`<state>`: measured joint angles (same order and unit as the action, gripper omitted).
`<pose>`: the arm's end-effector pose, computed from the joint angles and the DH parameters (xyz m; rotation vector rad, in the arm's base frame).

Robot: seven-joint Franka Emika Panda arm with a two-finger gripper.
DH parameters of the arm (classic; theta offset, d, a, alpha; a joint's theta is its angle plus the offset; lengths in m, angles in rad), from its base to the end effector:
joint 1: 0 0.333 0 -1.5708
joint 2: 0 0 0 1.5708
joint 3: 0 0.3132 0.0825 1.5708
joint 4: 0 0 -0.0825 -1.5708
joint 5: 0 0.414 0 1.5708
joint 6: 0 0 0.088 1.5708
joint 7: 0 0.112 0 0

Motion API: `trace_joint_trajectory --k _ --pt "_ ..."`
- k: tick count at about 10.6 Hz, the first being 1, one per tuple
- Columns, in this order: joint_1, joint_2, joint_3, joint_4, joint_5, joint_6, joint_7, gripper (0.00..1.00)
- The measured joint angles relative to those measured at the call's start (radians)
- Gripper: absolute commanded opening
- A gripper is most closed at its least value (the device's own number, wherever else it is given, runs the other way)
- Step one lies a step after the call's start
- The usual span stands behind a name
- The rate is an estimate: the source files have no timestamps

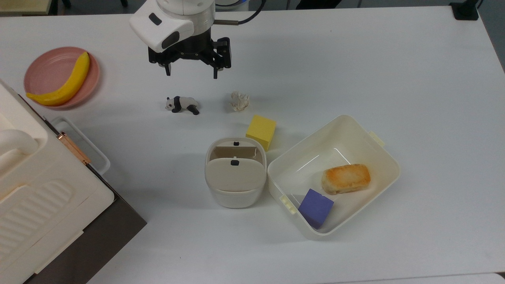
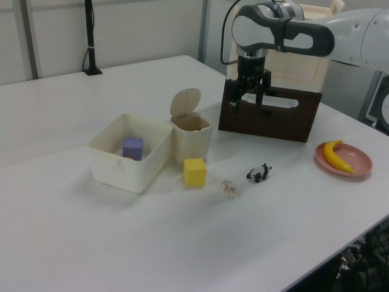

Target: Grab it up and put it in the trash

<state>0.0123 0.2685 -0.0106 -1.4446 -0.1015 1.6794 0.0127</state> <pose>0.6684 -0.0084 0.5217 3.0374 0.0031 -0.0500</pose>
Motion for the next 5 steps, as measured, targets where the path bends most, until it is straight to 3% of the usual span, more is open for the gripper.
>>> trace_joint_trajectory --k 5 --pt "0.003 0.014 0.0 -0.009 0.0 0.0 0.0 1.0"
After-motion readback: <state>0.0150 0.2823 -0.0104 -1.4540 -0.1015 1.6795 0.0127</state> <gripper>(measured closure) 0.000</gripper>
